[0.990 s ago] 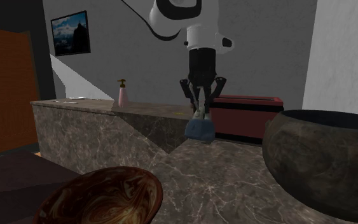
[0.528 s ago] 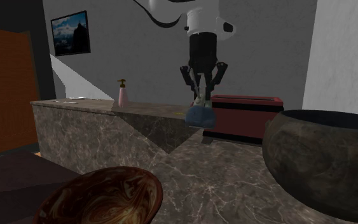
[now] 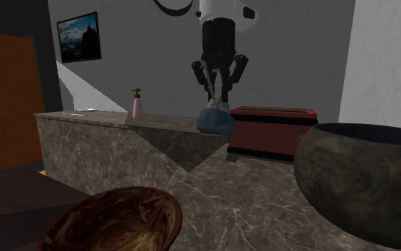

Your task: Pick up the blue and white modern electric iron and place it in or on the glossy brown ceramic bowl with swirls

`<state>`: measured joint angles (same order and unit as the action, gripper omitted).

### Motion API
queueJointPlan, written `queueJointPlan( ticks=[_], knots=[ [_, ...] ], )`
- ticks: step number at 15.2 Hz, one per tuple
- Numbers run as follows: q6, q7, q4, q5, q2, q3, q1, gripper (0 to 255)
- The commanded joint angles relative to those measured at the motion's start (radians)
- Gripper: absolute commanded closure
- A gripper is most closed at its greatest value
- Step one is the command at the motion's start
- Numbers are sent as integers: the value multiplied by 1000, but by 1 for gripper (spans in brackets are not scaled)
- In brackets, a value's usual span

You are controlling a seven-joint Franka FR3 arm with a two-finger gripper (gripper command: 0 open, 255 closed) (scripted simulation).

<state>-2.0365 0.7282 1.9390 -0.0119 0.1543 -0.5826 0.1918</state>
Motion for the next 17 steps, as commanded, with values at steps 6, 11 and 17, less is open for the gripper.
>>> queueJointPlan(
  ticks=[6,11,17],
  knots=[
    [-38,-33,263,-175,-270,-36,17,255],
    [-21,-46,412,-301,-462,-40,80,255],
    [36,-22,556,-426,-681,-39,193,255]
  ],
)
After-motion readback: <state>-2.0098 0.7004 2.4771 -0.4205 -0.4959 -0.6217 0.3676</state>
